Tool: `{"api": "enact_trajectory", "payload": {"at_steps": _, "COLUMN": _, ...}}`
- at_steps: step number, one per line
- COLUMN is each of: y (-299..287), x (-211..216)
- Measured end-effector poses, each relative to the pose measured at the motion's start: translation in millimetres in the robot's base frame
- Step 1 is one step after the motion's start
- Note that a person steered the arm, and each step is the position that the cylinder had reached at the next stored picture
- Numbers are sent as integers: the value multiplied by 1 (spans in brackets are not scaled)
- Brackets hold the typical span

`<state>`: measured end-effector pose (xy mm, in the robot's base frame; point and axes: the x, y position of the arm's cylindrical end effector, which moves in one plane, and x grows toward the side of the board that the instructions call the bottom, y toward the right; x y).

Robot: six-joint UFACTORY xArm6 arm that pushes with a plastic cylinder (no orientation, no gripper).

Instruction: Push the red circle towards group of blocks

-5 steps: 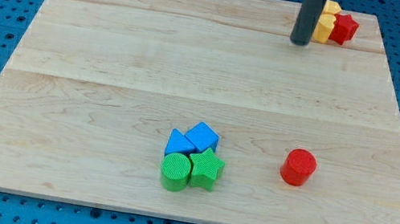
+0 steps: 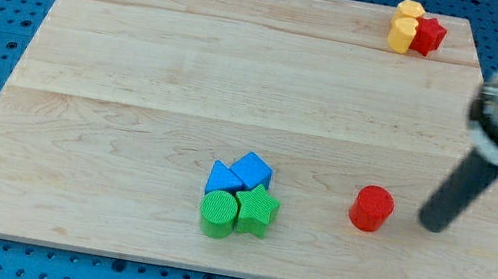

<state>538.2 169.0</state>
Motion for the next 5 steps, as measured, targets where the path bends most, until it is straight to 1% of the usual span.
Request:
{"api": "enact_trajectory", "payload": {"at_steps": 1, "y": -48, "x": 0}}
{"api": "enact_trajectory", "payload": {"at_steps": 2, "y": -37, "x": 14}}
{"api": "enact_trajectory", "payload": {"at_steps": 3, "y": -59, "x": 48}}
{"api": "enact_trajectory", "payload": {"at_steps": 4, "y": -105, "x": 41}}
{"api": "enact_trajectory", "payload": {"at_steps": 5, "y": -85, "x": 17}}
